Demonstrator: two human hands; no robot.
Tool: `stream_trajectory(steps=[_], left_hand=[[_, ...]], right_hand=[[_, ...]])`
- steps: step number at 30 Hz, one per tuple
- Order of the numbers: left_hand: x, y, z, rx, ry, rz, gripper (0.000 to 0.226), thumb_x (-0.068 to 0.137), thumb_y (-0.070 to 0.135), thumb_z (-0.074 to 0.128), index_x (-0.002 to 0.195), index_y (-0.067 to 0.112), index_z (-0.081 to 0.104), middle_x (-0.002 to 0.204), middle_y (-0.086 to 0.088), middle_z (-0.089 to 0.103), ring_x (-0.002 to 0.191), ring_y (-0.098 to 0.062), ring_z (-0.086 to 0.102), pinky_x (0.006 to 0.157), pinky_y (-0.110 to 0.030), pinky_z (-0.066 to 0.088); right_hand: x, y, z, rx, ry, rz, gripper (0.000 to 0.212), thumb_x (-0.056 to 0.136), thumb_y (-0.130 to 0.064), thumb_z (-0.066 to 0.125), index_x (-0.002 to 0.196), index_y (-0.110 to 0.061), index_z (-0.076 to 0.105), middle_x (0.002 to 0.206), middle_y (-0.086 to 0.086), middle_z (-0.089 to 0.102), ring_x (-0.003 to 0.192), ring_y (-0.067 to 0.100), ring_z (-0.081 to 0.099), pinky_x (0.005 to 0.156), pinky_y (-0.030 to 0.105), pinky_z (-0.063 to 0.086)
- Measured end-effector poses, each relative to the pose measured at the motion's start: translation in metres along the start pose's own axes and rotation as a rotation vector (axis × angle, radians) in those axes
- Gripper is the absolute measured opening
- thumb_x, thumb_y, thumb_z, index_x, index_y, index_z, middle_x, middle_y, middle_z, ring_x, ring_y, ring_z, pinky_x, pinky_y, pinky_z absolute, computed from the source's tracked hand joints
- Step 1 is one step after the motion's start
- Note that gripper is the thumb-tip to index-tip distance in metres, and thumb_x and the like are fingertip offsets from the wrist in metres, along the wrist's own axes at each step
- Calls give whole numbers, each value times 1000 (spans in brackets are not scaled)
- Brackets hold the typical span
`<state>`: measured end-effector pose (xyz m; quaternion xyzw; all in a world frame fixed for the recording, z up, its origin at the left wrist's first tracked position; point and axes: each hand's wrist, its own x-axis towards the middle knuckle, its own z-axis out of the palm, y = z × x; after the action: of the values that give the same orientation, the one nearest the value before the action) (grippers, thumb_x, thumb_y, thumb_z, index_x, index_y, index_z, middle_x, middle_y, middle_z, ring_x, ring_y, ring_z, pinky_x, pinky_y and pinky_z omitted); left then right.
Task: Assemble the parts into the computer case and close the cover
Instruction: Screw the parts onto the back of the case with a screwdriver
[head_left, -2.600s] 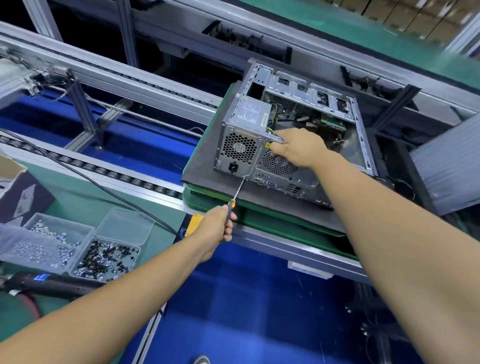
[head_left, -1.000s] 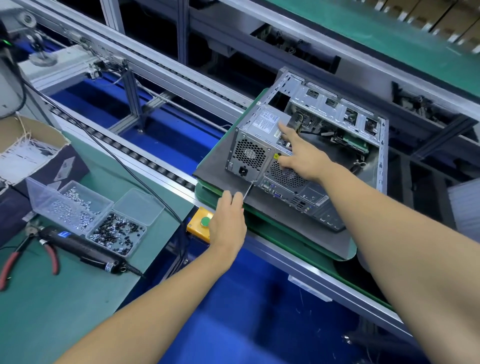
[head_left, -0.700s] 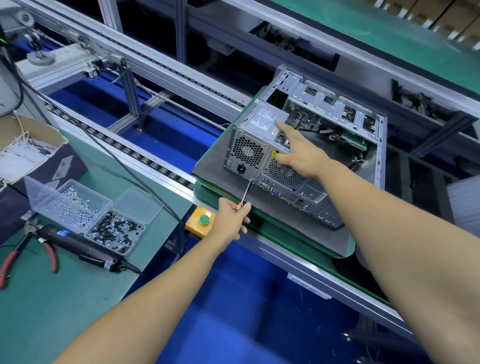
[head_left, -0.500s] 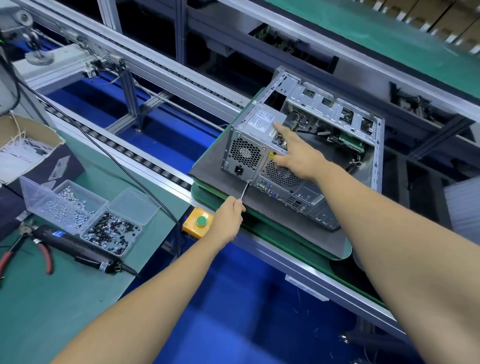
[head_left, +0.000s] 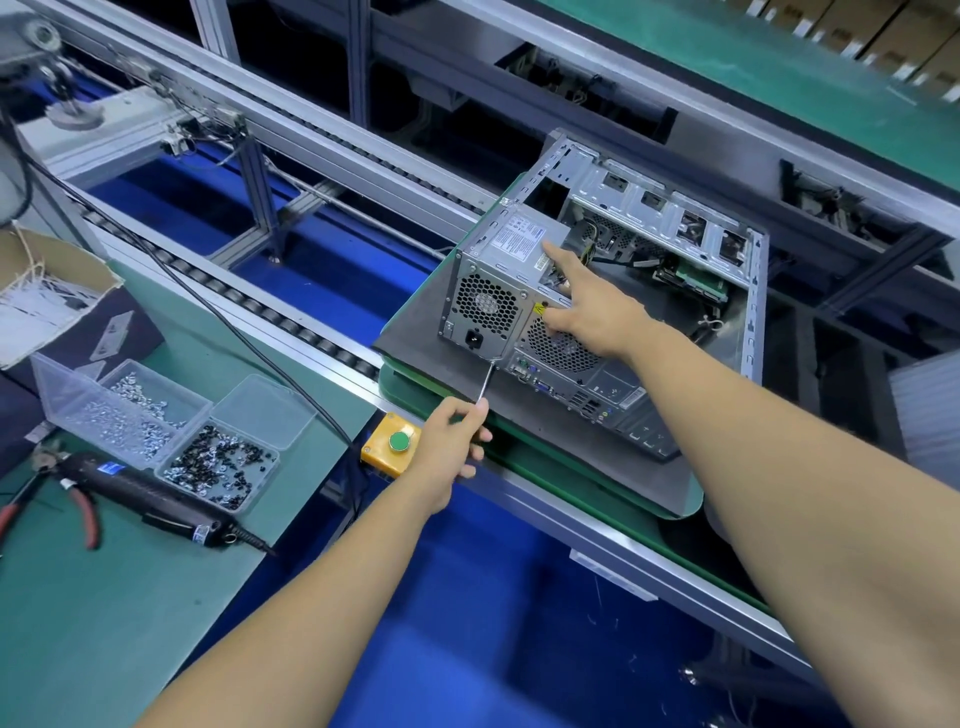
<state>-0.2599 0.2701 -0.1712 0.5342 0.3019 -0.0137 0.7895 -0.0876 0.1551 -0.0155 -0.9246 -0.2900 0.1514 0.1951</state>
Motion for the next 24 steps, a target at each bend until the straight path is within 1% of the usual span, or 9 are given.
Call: stream_trajectory(steps=[5,8,10,12,14,16,20,22,24], left_hand=[[5,6,-1,72,-1,21,20,102,35,41,96,16,44,71,-3,54,48,-12,33,42,-24,21],[7,-3,2,745,182,360,14,106,27,40,95,21,34,68,1,49,51,-16,39,47,-30,30],[1,-10,11,1209,385,443,32,94,8,58,103,22,31,70,4,43,47,-16,39,42,-28,28],[-2,-12,19,1380,455,484,48,85,-1,65,111,20,32,74,1,43,43,-18,38,38,-27,24],[1,-12,13,1250,462,515,27,99,17,57,99,23,31,71,1,48,46,-19,43,39,-28,29],[7,-11,5,795,369,472,19,103,35,52,92,25,40,69,0,60,55,-17,56,45,-31,43],[8,-2,-9,-203,86,-28,30,84,36,82,95,18,60,85,-5,76,65,-6,63,41,-17,39],[9,-1,-8,-327,-9,-126,35,79,37,85,93,18,59,82,-5,70,60,-5,57,38,-15,33],[11,2,-4,-200,-2,-34,34,85,38,80,85,18,52,77,-5,61,51,-7,45,36,-20,28]], right_hand=[[0,-1,0,-6,4,6,93,91,-21,66,159,-48,9,166,4,33,127,41,59,76,54,60],[-2,-2,0,-22,13,22,93,90,-24,65,158,-51,8,162,4,41,127,39,60,79,54,60],[-3,-3,0,-29,20,30,92,90,-25,65,157,-52,8,159,4,45,127,38,60,81,54,60],[-5,-4,-1,-29,21,30,92,90,-26,65,157,-52,8,159,3,45,127,38,60,82,54,60],[-4,-4,-1,-17,18,21,93,91,-25,66,158,-51,8,162,1,41,128,39,59,82,55,60],[-4,-4,-1,-1,18,15,93,90,-23,66,158,-50,9,163,1,38,128,41,58,80,56,60],[-3,-3,0,14,18,18,91,89,-24,66,157,-51,12,149,12,54,127,44,58,81,58,60],[-3,-3,0,21,17,24,90,89,-25,66,156,-52,12,144,12,58,127,44,58,80,58,60],[-3,-4,-1,16,20,26,91,89,-25,65,156,-52,11,150,7,54,126,42,59,78,55,60]])
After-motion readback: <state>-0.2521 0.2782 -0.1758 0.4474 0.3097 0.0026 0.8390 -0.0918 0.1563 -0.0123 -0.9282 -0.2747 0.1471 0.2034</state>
